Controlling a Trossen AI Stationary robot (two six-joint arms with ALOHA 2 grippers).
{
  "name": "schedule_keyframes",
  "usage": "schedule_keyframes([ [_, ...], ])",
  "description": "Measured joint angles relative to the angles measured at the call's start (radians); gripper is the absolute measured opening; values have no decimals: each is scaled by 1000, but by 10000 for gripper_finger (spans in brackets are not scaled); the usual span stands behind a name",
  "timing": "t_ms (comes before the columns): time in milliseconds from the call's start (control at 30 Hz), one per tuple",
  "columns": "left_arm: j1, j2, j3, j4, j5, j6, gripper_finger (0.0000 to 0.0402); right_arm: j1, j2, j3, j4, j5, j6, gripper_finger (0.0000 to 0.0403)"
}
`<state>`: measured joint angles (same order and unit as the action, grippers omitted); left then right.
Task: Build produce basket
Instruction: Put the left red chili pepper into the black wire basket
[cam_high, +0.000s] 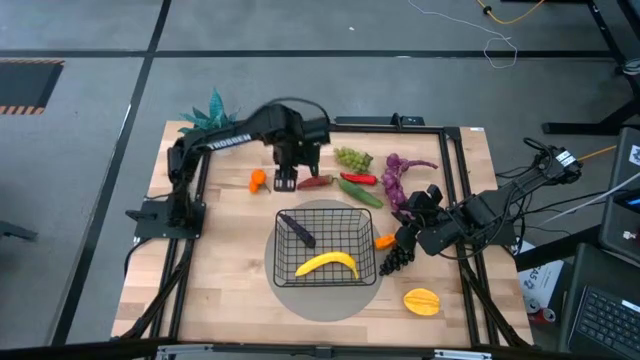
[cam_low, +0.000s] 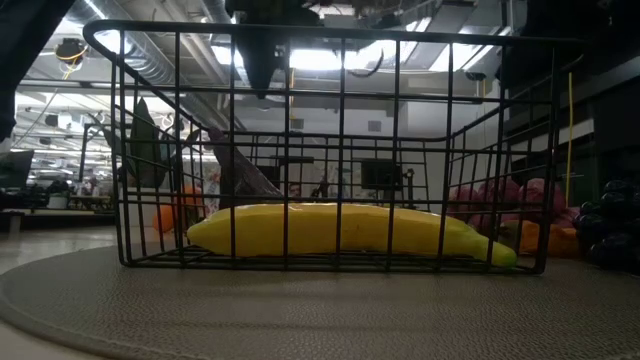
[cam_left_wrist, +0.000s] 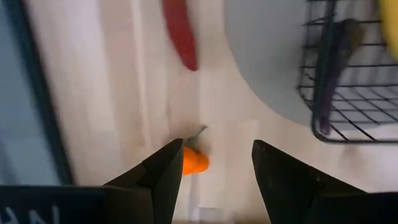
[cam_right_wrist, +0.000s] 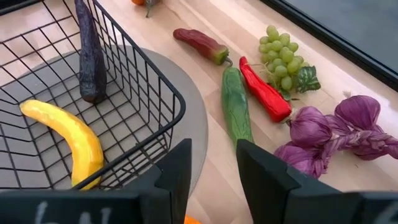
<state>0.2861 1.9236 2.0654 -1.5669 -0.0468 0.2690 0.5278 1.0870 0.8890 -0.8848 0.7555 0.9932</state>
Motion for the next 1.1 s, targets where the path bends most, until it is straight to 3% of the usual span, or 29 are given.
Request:
schedule_keyframes([
  [167,124,2,-86,169,287,117,186,0,0,0,7,0,3,131],
  [267,178,3,-185,349,357,101,186,0,0,0,6,0,23,131],
  [500,214,3,-396,532,344,30,186,0,0,0,2,-16,22,131],
  [667,190,3,-505,625,243,11,186,0,0,0,2,-16,22,131],
  [867,145,4,-560,775,141,1,186,0,0,0,2,-15,20,131],
  [1100,106,4,-594,857,132,-11,186,0,0,0,3,-15,19,131],
])
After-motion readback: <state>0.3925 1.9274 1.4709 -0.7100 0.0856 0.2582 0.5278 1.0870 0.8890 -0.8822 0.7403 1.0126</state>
